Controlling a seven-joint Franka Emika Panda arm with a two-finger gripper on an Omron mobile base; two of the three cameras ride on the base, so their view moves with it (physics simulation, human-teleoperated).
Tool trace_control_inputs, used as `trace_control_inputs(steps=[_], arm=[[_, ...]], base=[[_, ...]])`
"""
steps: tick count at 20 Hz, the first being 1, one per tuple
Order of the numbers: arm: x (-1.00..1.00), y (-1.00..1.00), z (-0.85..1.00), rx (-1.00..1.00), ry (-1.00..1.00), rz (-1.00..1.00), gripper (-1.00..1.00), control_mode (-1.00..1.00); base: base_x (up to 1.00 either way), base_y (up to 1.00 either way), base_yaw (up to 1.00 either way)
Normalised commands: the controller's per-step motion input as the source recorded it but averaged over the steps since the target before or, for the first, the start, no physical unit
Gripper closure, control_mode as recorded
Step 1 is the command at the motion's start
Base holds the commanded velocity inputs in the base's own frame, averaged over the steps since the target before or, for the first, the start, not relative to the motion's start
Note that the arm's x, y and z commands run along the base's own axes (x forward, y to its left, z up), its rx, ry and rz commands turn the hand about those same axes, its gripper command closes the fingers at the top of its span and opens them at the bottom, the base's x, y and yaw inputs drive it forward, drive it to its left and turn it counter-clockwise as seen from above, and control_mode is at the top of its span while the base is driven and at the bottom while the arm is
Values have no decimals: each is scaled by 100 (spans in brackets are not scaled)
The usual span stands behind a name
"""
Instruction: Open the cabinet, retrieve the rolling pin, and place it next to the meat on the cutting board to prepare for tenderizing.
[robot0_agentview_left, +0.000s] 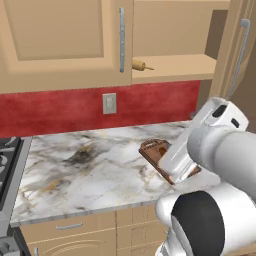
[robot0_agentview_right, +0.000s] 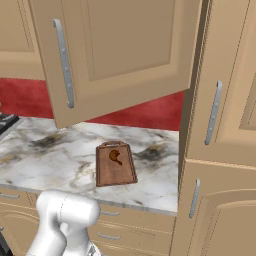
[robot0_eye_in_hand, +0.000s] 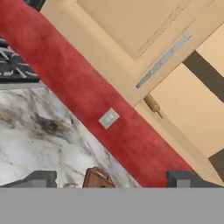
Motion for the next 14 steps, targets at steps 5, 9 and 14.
trace_control_inputs(steps=[5,9,14], arm=[[38,0,-37,-17,28,-45,-100,-100],[45,-8,-18,-12,27,-41,-100,-100],[36,-27,0,-9,19,-34,-100,-100]], base=[[0,0,0],[0,0,0],[0,0,0]])
